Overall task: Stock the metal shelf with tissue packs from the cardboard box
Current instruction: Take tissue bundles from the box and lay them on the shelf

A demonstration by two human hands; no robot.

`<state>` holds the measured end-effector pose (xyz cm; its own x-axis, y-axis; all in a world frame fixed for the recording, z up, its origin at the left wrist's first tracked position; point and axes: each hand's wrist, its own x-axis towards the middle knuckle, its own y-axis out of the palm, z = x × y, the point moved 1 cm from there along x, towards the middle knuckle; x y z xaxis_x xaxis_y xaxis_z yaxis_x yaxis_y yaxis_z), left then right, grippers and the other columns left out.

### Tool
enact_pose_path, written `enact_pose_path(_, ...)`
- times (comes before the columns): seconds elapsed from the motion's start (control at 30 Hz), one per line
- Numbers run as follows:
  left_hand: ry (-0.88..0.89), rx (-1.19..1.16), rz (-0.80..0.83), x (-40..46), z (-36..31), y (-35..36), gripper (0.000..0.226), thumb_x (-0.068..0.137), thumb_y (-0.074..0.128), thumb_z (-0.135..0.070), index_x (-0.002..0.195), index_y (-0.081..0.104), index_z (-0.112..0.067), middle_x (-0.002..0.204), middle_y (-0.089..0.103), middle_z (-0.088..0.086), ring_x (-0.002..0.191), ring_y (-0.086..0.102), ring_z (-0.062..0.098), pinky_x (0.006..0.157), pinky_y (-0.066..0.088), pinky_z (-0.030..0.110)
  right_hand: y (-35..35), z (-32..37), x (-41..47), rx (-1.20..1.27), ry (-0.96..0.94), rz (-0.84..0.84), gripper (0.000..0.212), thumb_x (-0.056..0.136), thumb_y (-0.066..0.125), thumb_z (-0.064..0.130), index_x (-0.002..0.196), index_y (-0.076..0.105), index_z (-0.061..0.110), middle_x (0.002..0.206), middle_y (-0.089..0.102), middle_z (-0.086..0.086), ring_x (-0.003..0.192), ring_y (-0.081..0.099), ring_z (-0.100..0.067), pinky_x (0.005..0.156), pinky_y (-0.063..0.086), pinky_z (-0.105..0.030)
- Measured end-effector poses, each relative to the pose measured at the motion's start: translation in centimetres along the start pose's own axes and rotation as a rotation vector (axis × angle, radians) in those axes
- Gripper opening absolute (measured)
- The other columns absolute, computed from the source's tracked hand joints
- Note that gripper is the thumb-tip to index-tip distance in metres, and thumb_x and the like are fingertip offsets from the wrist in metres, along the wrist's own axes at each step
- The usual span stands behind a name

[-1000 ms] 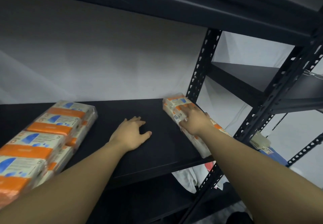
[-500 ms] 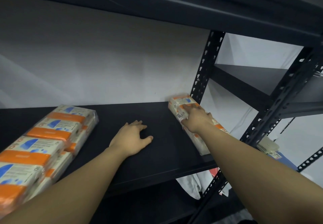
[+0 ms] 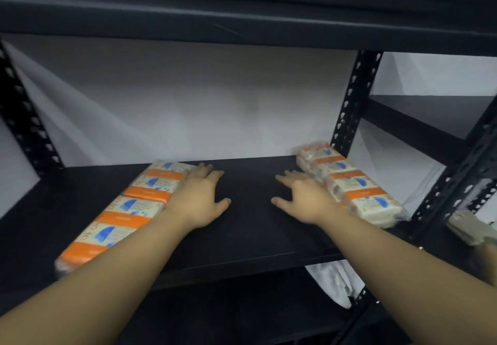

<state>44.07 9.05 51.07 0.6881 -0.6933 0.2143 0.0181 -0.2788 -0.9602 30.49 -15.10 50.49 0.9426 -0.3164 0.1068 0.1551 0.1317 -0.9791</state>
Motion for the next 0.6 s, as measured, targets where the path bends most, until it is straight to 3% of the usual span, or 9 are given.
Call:
enact_pose_path(0.1,-0.089,0.23,0.006,-2.2,2.6,-1.5,0.08,0.091,0.059,-0.06,0.156,0.034,-0.022,0.167,0.026,0.011,0.158,0.014,0.032,0.126,0.011,0.058,3.2,2.6,-1.2,0.129,0.018,0.104,0.079,0.097,0.049,0.07,0.164,0.026,0.034,0.173,0.016,-0.002,0.16,0.013,-0.024,0.129,0.017,-0.044)
enact_pose_path(0.2,-0.294,0.341,0.025,-4.0,4.6,-2.6,0.088,0.086,0.054,-0.066,0.156,0.028,-0.019,0.165,0.024,0.018,0.155,0.015,0.04,0.121,0.011,0.067,4.7,3.3,-1.7,0.079,0.058,0.133,0.078,0.099,0.033,0.075,0.165,0.022,0.035,0.174,0.011,-0.002,0.161,0.008,-0.022,0.13,0.005,-0.046)
enact_pose_path(0.33,-0.518,0.205,0.166,-4.9,6.2,-3.2,0.095,0.084,0.055,-0.074,0.155,0.025,-0.019,0.156,0.034,0.019,0.14,0.038,0.043,0.112,0.035,0.061,4.6,3.1,-1.8,0.095,0.07,0.122,0.079,0.097,0.034,0.077,0.163,0.028,0.034,0.174,0.014,0.0,0.16,0.01,-0.019,0.13,0.005,-0.043)
enact_pose_path(0.47,-0.451,0.114,0.141,-4.2,5.5,-3.3,0.091,0.08,0.064,-0.07,0.153,0.033,-0.024,0.149,0.041,0.013,0.133,0.045,0.038,0.106,0.041,0.054,4.6,2.9,-2.2,0.169,0.079,0.051,0.079,0.095,0.042,0.076,0.159,0.04,0.03,0.17,0.027,0.001,0.158,0.02,-0.018,0.13,0.012,-0.042)
enact_pose_path(0.6,-0.24,0.031,0.173,-2.7,3.5,-2.7,0.094,0.075,0.07,-0.069,0.156,0.033,-0.037,0.15,0.042,0.007,0.134,0.047,0.034,0.108,0.043,0.052,4.3,2.9,-2.9,0.346,0.134,-0.07,0.08,0.091,0.052,0.076,0.158,0.042,0.033,0.165,0.039,0.005,0.154,0.028,-0.015,0.123,0.029,-0.039)
